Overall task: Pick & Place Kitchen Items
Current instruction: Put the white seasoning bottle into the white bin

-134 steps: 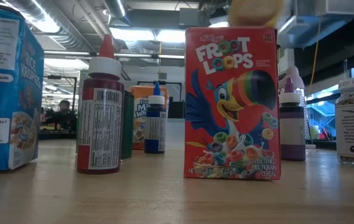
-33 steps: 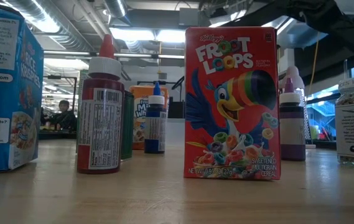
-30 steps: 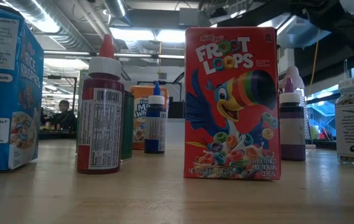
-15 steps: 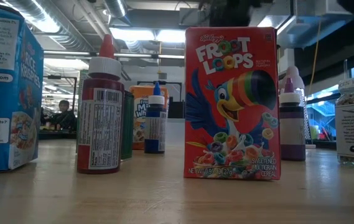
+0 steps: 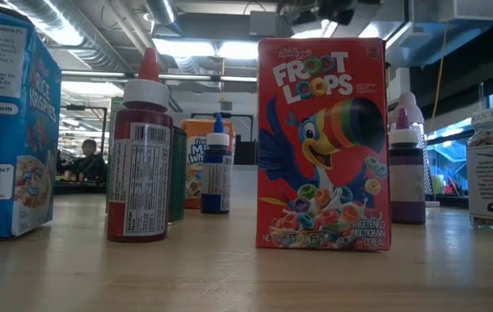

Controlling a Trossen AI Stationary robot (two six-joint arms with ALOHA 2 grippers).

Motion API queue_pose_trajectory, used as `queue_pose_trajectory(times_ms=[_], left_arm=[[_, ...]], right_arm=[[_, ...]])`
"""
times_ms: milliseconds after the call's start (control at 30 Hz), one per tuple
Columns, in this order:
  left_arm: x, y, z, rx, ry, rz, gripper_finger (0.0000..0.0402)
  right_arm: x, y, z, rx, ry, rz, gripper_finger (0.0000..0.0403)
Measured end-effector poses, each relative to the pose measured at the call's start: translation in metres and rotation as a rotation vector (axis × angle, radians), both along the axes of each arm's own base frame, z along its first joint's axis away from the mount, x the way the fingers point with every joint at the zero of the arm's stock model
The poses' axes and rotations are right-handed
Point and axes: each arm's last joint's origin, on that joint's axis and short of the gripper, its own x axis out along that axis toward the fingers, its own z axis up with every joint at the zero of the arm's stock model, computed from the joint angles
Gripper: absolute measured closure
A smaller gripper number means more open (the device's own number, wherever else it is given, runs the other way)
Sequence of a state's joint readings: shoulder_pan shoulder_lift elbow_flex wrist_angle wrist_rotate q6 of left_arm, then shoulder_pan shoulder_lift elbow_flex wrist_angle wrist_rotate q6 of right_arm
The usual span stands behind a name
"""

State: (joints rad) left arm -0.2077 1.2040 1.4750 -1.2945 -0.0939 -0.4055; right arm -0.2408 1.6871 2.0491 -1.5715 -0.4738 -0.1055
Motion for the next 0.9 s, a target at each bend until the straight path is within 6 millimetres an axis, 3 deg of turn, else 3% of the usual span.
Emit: queue_pose_trajectory(times_ms=[233, 433, 900], left_arm=[[-0.011, 0.003, 0.005, 0.011, -0.020, -0.001, 0.0173], [-0.013, 0.003, 0.006, 0.035, -0.025, -0.026, 0.0173], [-0.013, 0.002, 0.006, 0.040, -0.025, -0.038, 0.0173]], right_arm=[[0.006, 0.047, -0.002, -0.086, 0.119, -0.153, 0.0147], [0.005, 0.082, -0.002, -0.060, 0.171, -0.226, 0.0147], [-0.015, 0.165, -0.003, 0.059, 0.318, -0.502, 0.0147]])
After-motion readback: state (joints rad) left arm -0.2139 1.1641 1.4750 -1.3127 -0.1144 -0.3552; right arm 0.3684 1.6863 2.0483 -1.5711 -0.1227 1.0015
